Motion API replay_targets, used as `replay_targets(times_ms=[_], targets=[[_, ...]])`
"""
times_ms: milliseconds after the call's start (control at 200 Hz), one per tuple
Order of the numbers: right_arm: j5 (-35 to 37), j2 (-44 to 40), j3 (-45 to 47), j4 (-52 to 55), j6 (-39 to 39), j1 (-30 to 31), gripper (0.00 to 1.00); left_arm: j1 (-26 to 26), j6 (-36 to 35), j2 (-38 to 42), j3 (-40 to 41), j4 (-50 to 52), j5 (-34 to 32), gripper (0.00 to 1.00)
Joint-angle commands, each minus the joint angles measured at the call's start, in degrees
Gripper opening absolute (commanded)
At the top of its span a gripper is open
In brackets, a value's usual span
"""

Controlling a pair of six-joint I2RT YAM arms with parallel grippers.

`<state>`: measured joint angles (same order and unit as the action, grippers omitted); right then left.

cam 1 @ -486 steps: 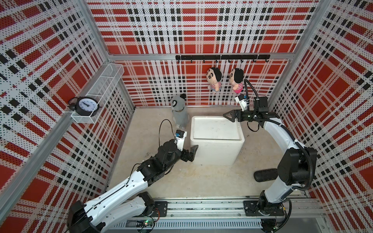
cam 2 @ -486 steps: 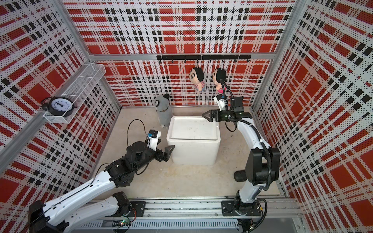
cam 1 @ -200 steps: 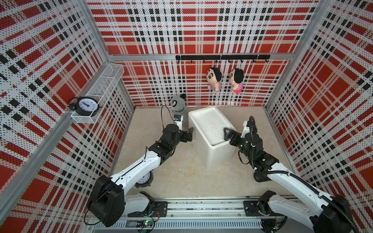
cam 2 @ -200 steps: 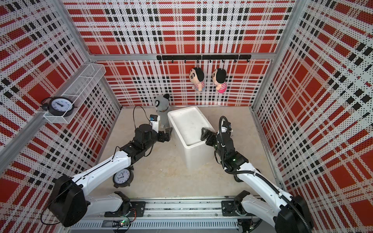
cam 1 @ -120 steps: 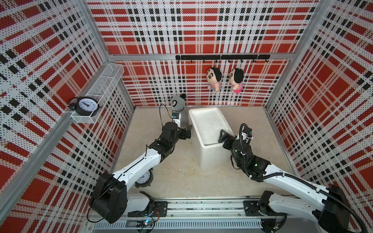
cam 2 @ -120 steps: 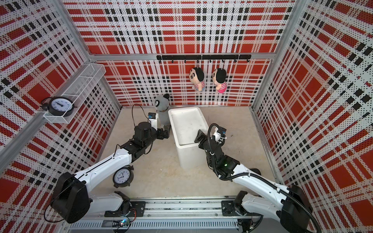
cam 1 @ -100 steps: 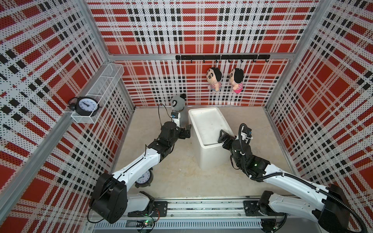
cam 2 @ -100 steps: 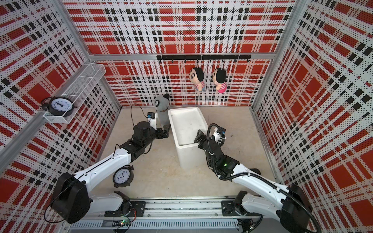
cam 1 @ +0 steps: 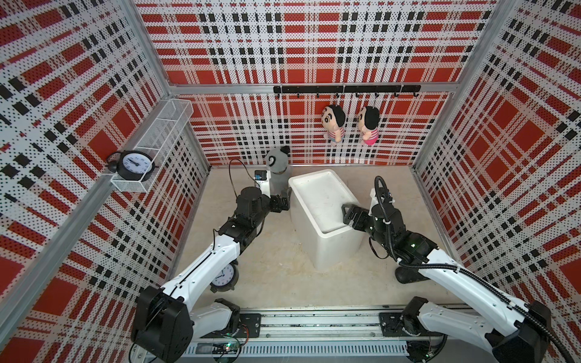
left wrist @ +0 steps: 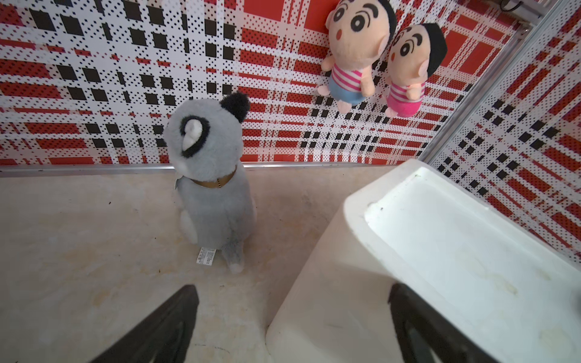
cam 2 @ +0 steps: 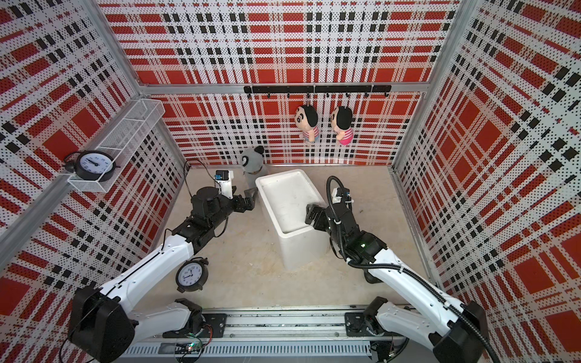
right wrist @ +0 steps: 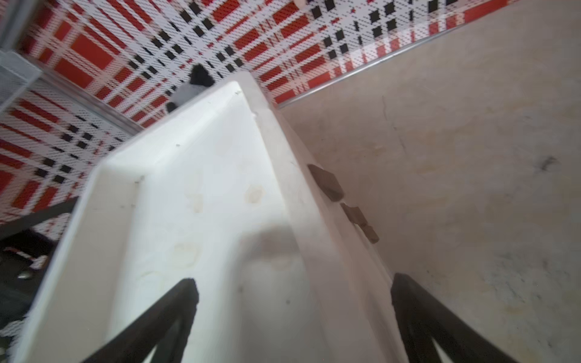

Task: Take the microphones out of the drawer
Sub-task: Adjust the storage box at the center of the board.

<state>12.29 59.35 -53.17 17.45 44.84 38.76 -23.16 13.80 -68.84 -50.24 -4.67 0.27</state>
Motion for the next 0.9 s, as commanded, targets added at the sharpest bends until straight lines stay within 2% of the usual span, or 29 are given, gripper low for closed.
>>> replay_targets(times_ms=[0, 120, 235, 391, 511, 681, 802, 897], targets=[[-16.45, -0.67, -8.62, -3.68, -4.44, -1.08, 1.0, -0.04, -0.32, 1.67, -2.43, -1.57, 3.98, 0.98], [-18.2, 1.21, -14.9, 1.09, -7.76, -3.32, 1.0, -0.05, 0.15, 2.46, -2.0, -1.49, 4.45, 0.98], [-21.38, 3.95, -19.11, 4.47, -10.01, -7.86, 1.0, -0.04, 0.41, 2.61, -1.83, -1.39, 4.47, 0.98], [-29.19, 7.34, -18.92, 3.47, -11.04, -17.78, 1.0, 0.11, 0.87, 3.27, -1.65, -1.62, 3.96, 0.98], [-31.78, 11.14, -17.51, 2.94, -12.67, -23.15, 1.0, 0.48, 1.37, 3.41, -2.72, -1.72, 4.54, 0.98], [-26.66, 14.64, -14.47, 5.59, -18.26, -25.07, 1.0, 1.13, 2.49, 0.97, -6.93, 0.22, 9.22, 0.98], [-23.05, 13.5, -10.46, 6.07, -19.64, -25.14, 1.0, 2.17, 5.47, -2.66, -10.49, 1.1, 16.24, 0.98], [-21.48, 11.74, -7.38, 6.43, -20.06, -25.14, 1.0, 2.24, 8.66, -5.14, -13.25, 2.27, 19.05, 0.98]])
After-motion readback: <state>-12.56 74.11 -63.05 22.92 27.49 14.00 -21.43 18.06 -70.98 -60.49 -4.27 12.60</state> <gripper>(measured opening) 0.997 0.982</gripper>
